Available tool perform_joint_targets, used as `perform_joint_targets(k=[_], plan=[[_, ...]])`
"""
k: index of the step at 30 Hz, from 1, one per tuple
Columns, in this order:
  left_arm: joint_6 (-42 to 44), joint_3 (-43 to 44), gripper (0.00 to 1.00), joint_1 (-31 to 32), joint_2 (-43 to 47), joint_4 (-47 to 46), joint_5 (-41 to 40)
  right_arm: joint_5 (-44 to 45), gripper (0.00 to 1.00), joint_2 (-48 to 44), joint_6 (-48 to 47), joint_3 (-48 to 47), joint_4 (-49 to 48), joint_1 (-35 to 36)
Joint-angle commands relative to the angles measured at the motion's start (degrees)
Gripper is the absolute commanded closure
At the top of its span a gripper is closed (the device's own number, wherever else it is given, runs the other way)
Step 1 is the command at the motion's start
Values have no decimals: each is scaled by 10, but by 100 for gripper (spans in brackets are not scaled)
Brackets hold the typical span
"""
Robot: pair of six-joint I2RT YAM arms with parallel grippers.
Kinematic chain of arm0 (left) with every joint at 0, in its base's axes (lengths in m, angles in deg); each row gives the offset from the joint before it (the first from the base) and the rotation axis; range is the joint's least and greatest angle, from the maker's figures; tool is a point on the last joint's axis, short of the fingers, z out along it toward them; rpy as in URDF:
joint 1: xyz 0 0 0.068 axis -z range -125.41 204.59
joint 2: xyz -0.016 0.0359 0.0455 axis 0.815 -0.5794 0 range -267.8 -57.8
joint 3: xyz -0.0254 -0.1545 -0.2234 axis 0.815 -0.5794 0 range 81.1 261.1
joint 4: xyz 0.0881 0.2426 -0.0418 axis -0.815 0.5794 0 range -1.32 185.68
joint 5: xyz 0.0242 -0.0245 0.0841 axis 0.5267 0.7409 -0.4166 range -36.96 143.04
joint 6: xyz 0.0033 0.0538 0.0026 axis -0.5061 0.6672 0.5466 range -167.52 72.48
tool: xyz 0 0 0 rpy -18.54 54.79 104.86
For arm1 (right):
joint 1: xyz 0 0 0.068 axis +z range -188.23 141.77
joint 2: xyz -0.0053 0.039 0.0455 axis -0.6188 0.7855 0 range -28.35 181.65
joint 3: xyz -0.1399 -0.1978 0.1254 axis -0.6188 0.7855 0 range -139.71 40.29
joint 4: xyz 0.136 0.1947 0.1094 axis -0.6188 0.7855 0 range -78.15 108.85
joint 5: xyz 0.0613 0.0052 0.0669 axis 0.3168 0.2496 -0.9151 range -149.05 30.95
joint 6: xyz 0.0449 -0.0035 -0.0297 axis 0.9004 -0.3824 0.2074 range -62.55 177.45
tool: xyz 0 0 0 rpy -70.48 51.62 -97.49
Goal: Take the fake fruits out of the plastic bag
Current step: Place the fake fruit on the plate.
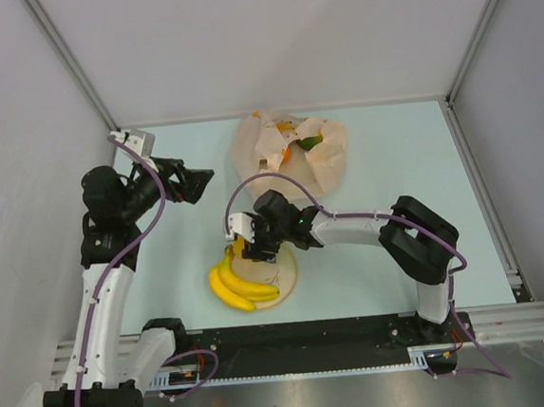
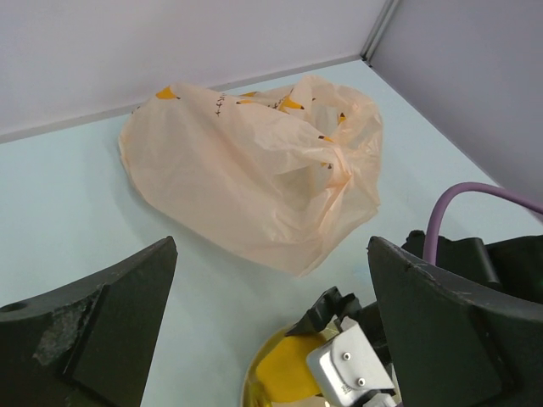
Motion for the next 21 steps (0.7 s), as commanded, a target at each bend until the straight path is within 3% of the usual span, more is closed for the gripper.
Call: perform_joint_targets(k=[1,8,13,17,21], plan=[[-26,-2,0,-5,-6,-38,28,20,52,19,-11,-21,-25,12],[-36,-7,0,-5,-12,-57,31,40,2,-25,-9,-21,16,7],[-35,-13,0,-3,-20,-83,2,40,0,-116,-17,-20,103,7],[-24,-7,0,-2,-43,-88,-19,8,0,-204,-30,-21,232,0],[56,13,0,51,-72,-65,14,17,5,-283,-34,-20,300,-33]])
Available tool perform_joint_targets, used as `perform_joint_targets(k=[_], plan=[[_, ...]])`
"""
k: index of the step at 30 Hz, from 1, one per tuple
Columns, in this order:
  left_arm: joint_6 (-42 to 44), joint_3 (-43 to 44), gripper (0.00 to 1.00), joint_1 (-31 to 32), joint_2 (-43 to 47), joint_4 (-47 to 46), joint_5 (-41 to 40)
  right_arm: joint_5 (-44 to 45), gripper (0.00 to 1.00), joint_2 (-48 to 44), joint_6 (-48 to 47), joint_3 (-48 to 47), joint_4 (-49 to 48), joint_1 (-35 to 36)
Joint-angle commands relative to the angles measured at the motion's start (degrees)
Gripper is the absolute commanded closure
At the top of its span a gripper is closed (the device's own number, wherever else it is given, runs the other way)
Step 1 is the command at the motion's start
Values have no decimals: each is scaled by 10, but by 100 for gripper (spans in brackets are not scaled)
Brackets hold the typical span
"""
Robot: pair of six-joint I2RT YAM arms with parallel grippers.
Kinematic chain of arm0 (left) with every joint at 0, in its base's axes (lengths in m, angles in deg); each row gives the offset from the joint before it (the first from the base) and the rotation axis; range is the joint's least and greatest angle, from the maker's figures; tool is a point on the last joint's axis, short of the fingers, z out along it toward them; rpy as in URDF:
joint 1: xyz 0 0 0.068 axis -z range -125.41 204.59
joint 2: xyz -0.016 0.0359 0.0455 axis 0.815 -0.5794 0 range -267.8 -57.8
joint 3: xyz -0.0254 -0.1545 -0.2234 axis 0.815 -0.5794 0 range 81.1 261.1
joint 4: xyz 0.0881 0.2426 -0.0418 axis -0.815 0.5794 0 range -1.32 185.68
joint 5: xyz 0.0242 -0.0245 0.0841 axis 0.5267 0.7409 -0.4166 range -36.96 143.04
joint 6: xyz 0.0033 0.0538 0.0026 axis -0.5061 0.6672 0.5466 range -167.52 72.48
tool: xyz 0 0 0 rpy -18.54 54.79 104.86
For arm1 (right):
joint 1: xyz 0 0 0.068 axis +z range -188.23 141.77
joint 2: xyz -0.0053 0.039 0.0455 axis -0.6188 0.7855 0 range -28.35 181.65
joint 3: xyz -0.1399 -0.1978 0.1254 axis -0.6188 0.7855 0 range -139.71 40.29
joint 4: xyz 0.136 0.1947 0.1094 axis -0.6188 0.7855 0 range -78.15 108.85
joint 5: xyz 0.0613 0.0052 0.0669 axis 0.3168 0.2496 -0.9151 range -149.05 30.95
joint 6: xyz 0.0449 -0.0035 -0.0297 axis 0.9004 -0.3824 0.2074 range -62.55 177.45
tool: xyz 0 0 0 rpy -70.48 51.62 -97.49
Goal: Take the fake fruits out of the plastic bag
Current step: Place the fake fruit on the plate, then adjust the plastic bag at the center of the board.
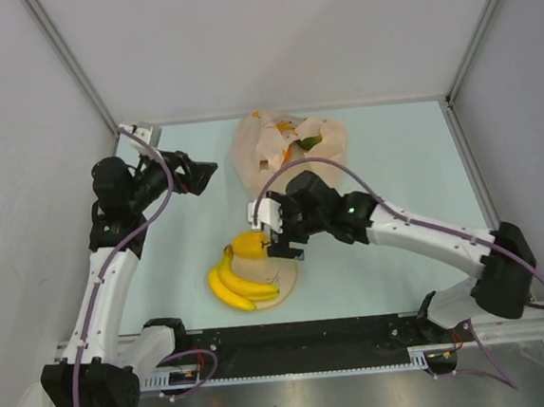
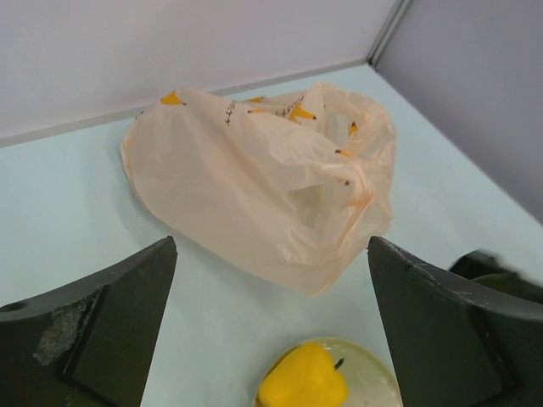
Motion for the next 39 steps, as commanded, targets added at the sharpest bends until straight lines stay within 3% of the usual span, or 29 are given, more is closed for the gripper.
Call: perform_joint_targets(k=[1,5,7,13,18,21,22,23,26,27,31,34,39], plan=[[94,27,0,61,-29,22,19,-13,6,-96,-3,-13,100,-51],[186,66,0,133,-75,70,43,-25,14,-109,43,-13,24,-153],[217,90,0,161,-108,76,50,-23,23,-89,71,-13,-35,-204],[298,174,0,242,-214,112,24,-46,38,62,121,-62,-129,-266],[333,218,3,300,-278,113,-153,-54,41,171,159,-70,-227,-291],[354,260,34,299,-298,167,-150,-11,44,243,167,-98,-260,-303],[373,266,80,300,-300,182,-139,8,45,254,167,-107,-240,-307],[393,265,100,301,-297,190,-138,32,46,259,174,-112,-235,-326],[400,262,100,300,-294,204,-102,63,53,243,196,-109,-119,-359],[400,275,100,300,-292,220,-47,85,53,226,196,-76,-97,-364],[368,293,100,301,-265,220,-15,102,53,24,153,89,-63,-357],[393,319,100,300,-245,214,-1,84,53,-21,145,121,-25,-357],[388,323,100,300,-262,206,-7,22,50,-7,122,98,-121,-354]])
